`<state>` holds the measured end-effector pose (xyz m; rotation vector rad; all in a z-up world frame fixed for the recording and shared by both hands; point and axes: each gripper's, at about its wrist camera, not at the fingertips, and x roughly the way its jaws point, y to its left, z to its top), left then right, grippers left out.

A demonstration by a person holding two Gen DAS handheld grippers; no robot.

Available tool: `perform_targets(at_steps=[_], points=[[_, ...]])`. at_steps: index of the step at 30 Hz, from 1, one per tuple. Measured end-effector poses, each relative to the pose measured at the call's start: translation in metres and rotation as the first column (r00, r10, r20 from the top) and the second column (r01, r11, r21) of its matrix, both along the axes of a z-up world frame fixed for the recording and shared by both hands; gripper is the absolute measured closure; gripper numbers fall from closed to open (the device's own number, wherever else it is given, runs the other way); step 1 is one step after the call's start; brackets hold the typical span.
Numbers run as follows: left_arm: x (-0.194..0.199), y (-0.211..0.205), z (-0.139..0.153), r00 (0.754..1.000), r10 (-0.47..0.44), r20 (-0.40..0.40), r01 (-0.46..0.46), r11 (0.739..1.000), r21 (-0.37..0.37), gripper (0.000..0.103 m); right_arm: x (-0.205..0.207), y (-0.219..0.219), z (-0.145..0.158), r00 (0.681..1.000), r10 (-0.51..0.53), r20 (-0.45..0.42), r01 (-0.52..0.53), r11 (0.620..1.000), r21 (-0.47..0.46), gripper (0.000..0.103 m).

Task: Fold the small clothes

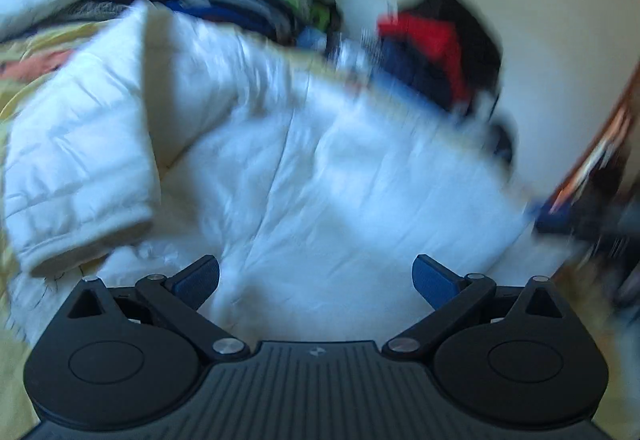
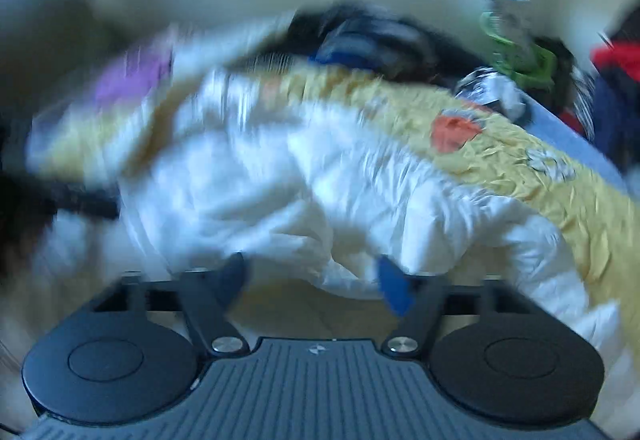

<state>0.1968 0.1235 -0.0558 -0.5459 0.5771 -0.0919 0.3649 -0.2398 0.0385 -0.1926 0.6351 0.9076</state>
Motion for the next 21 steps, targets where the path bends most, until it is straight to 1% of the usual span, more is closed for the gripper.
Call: perform_targets(at_steps=[1,2,3,4,5,6,7,8,9,10,11,12,13,14,15,17,18,19,20,21], points=[[-0.004,0.005,0.013,0.999,0.01,0.053,-0.007,0.998,-0.055,0.0,0.003,-0.011,0.003,0.999,-0.019,-0.04,0.021,0.998,0.066,0.011],[0.0,0.006,0.027,0.995,0.003,0.102,0.003,0.998,-0.065,0.0,0.008,-0.021,0.006,0.995,-0.036,-0.091,0.049,0.987,0.151,0.011],[0.009,0.003,0.039,0.992,-0.005,0.13,0.011,0.999,-0.041,0.0,0.012,-0.03,0.011,0.987,-0.065,-0.144,0.1,0.964,0.248,0.01],[0.022,-0.002,0.049,0.989,-0.015,0.148,0.015,1.0,-0.003,0.0,0.022,-0.04,0.008,0.973,-0.106,-0.203,0.168,0.933,0.319,0.007],[0.039,-0.01,0.054,0.987,-0.022,0.159,0.016,0.999,0.035,0.0,0.033,-0.047,0.004,0.943,-0.169,-0.288,0.274,0.886,0.375,0.005],[0.055,-0.017,0.053,0.986,-0.033,0.162,0.022,0.998,0.066,0.0,0.047,-0.048,-0.005,0.902,-0.236,-0.361,0.376,0.842,0.387,0.005],[0.076,-0.027,0.048,0.987,-0.051,0.15,0.036,0.994,0.103,0.0,0.057,-0.05,-0.014,0.857,-0.295,-0.424,0.461,0.806,0.372,0.006],[0.096,-0.035,0.039,0.992,-0.06,0.114,0.045,0.989,0.138,0.0,0.067,-0.049,-0.023,0.823,-0.334,-0.46,0.512,0.786,0.345,0.007],[0.118,-0.043,0.028,0.997,-0.064,0.052,0.055,0.984,0.169,0.0,0.078,-0.047,-0.036,0.783,-0.382,-0.491,0.564,0.769,0.3,0.01],[0.136,-0.047,0.016,0.998,-0.066,-0.006,0.066,0.98,0.19,0.0,0.084,-0.046,-0.046,0.755,-0.413,-0.51,0.595,0.759,0.265,0.017],[0.15,-0.049,0.007,0.996,-0.045,-0.071,0.058,0.978,0.201,0.0,0.087,-0.045,-0.057,0.724,-0.443,-0.529,0.624,0.747,0.229,0.022],[0.161,-0.05,-0.001,0.991,-0.027,-0.134,0.053,0.979,0.195,0.0,0.093,-0.044,-0.067,0.698,-0.463,-0.547,0.645,0.737,0.199,0.025],[0.168,-0.048,-0.007,0.983,-0.033,-0.178,0.063,0.984,0.165,0.0,0.097,-0.042,-0.077,0.675,-0.479,-0.562,0.66,0.732,0.169,0.029],[0.173,-0.046,-0.013,0.979,-0.045,-0.201,0.067,0.992,0.104,0.0,0.098,-0.038,-0.085,0.662,-0.481,-0.575,0.666,0.729,0.157,0.03],[0.174,-0.043,-0.019,0.976,-0.05,-0.211,0.061,0.997,0.049,0.0,0.101,-0.036,-0.093,0.661,-0.457,-0.596,0.66,0.732,0.171,0.033],[0.182,-0.042,-0.029,0.968,-0.078,-0.239,0.066,0.996,-0.059,0.0,0.106,-0.028,-0.105,0.685,-0.414,-0.599,0.634,0.744,0.211,0.068],[0.184,-0.046,-0.03,0.965,-0.086,-0.249,0.068,0.995,-0.076,0.0,0.111,-0.022,-0.105,0.701,-0.427,-0.571,0.62,0.761,0.191,0.09],[0.188,-0.052,-0.031,0.962,-0.096,-0.256,0.079,0.994,-0.078,0.001,0.117,-0.017,-0.104,0.72,-0.435,-0.541,0.607,0.773,0.185,0.09],[0.191,-0.06,-0.028,0.961,-0.111,-0.254,0.098,0.993,-0.065,0.009,0.12,-0.013,-0.099,0.745,-0.444,-0.497,0.591,0.785,0.185,0.09],[0.194,-0.07,-0.024,0.96,-0.141,-0.241,0.134,0.99,-0.042,0.018,0.125,-0.01,-0.09,0.77,-0.456,-0.446,0.58,0.791,0.193,0.09]])
